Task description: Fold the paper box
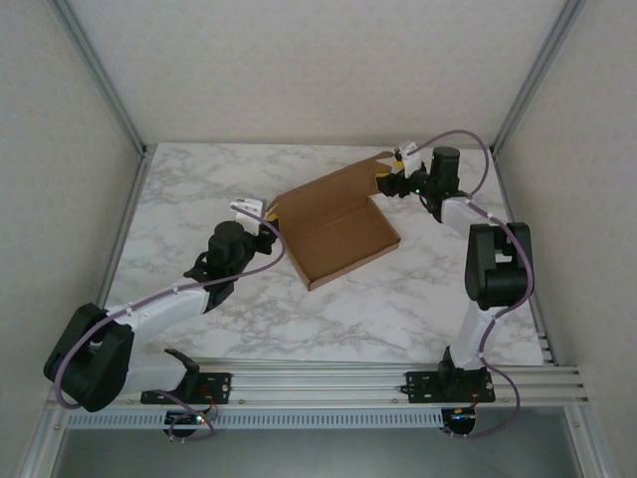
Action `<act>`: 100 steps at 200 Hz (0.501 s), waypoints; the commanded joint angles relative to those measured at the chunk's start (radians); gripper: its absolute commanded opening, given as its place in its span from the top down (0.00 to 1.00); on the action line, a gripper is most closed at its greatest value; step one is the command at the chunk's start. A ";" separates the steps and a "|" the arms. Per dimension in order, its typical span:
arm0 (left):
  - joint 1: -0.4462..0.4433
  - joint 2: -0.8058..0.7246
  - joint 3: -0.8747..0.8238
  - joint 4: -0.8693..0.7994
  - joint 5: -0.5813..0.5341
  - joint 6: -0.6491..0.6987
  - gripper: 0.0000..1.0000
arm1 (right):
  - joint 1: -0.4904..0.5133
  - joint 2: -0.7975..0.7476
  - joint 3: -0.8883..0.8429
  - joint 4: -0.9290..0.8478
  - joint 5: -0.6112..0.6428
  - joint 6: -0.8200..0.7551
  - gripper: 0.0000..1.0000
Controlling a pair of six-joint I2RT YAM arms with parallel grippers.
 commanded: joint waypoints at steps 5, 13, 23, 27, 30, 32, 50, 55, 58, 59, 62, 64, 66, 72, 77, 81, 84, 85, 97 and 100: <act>0.017 0.037 0.056 0.006 0.068 0.046 0.62 | -0.006 0.024 0.077 -0.087 -0.156 -0.024 0.44; 0.025 0.056 0.067 0.006 0.086 0.046 0.64 | -0.006 0.027 0.082 -0.099 -0.165 -0.021 0.50; 0.032 0.086 0.085 -0.006 0.106 0.047 0.68 | -0.003 0.027 0.075 -0.096 -0.163 -0.017 0.57; 0.034 0.097 0.093 -0.014 0.111 0.048 0.71 | -0.003 0.024 0.067 -0.087 -0.158 -0.012 0.60; 0.037 0.106 0.099 -0.017 0.114 0.047 0.73 | -0.003 0.022 0.059 -0.078 -0.153 -0.006 0.62; 0.037 0.110 0.102 -0.019 0.114 0.046 0.74 | -0.003 0.021 0.056 -0.072 -0.151 -0.003 0.63; 0.046 0.127 0.108 -0.003 0.113 0.033 0.83 | 0.000 -0.002 0.009 -0.018 -0.126 0.027 0.71; 0.049 0.128 0.110 0.003 0.111 0.027 0.85 | 0.001 -0.010 -0.001 -0.009 -0.118 0.033 0.73; 0.049 0.129 0.113 0.004 0.109 0.024 0.85 | 0.002 -0.015 -0.007 -0.007 -0.114 0.035 0.74; 0.049 0.130 0.113 0.005 0.109 0.024 0.86 | 0.002 -0.016 -0.010 -0.005 -0.113 0.036 0.74; 0.052 0.131 0.117 0.005 0.110 0.020 0.87 | 0.004 -0.021 -0.015 -0.002 -0.108 0.040 0.75; 0.053 0.134 0.122 0.005 0.110 0.019 0.87 | 0.006 -0.023 -0.018 0.001 -0.105 0.041 0.76; 0.053 0.135 0.125 0.003 0.111 0.019 0.88 | 0.006 -0.026 -0.021 0.002 -0.102 0.043 0.76; 0.056 0.140 0.135 -0.001 0.114 0.019 0.90 | 0.010 -0.037 -0.029 0.003 -0.091 0.044 0.78; 0.058 0.144 0.143 -0.002 0.113 0.018 0.92 | 0.016 -0.043 -0.038 0.003 -0.082 0.046 0.79; 0.059 0.147 0.150 -0.002 0.112 0.018 0.93 | 0.020 -0.049 -0.046 0.003 -0.073 0.046 0.80; 0.060 0.150 0.154 -0.002 0.110 0.016 0.94 | 0.023 -0.055 -0.052 0.005 -0.069 0.047 0.81; 0.060 0.152 0.156 -0.001 0.109 0.016 0.95 | 0.025 -0.057 -0.055 0.006 -0.066 0.048 0.81; 0.064 0.169 0.175 0.001 0.102 0.011 1.00 | 0.041 -0.080 -0.083 0.031 -0.040 0.071 0.84; 0.066 0.173 0.179 0.001 0.102 0.010 1.00 | 0.046 -0.086 -0.090 0.038 -0.032 0.079 0.85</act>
